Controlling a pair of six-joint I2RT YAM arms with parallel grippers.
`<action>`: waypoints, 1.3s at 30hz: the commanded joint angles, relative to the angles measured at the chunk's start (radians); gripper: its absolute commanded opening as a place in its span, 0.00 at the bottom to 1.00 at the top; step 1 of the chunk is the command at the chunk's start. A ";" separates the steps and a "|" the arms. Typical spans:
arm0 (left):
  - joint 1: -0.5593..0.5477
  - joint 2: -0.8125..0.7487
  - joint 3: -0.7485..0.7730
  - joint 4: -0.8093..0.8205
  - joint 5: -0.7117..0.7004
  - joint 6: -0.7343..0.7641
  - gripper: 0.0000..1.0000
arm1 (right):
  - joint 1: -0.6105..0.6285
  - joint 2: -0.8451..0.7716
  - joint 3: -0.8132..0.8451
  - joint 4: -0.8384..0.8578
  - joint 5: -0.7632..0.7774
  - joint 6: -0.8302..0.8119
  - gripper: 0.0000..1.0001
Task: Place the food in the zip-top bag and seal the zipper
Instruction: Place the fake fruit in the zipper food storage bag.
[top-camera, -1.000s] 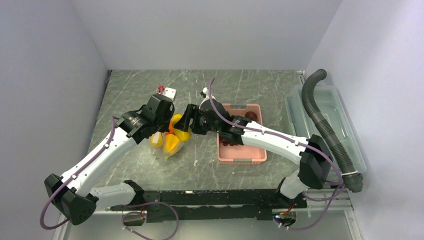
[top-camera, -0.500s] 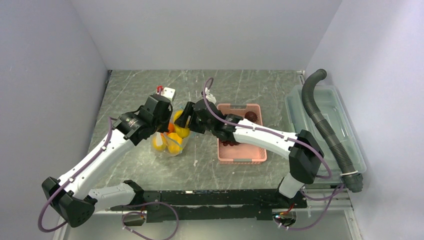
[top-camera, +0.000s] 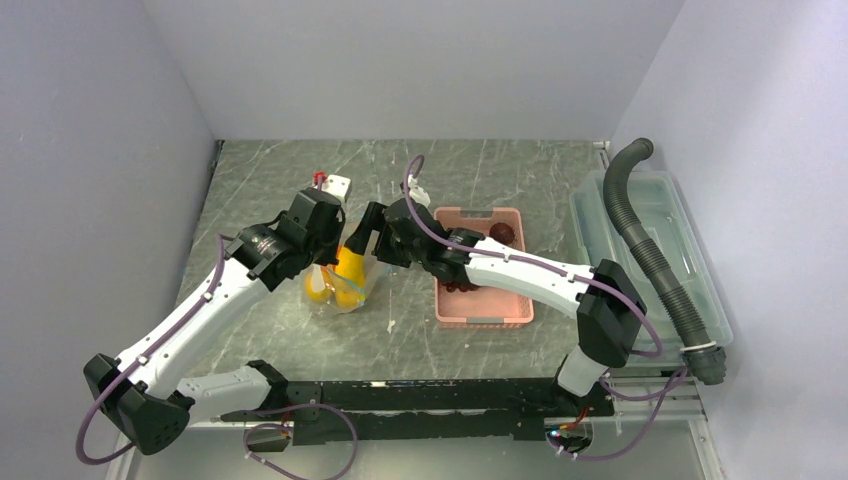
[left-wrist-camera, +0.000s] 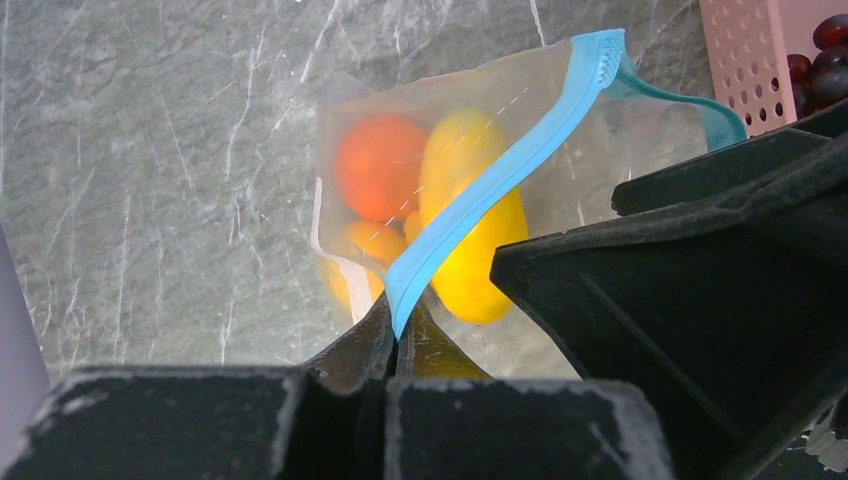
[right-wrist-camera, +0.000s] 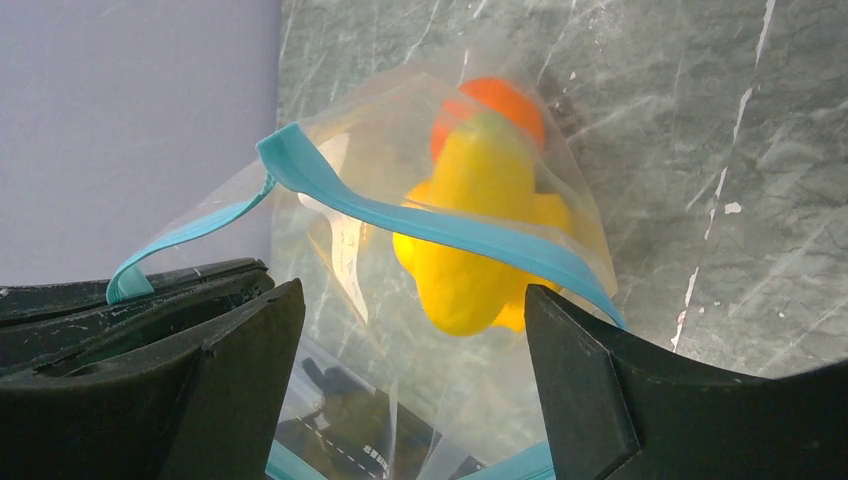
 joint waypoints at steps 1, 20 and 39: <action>0.006 -0.015 0.002 0.039 -0.009 0.007 0.00 | 0.007 -0.021 0.036 0.043 -0.010 -0.031 0.85; 0.005 0.000 0.002 0.037 -0.014 0.006 0.00 | 0.009 -0.162 0.007 0.002 -0.034 -0.194 0.82; 0.005 0.003 0.000 0.039 -0.007 0.009 0.00 | 0.003 -0.429 -0.091 -0.238 0.219 -0.470 0.82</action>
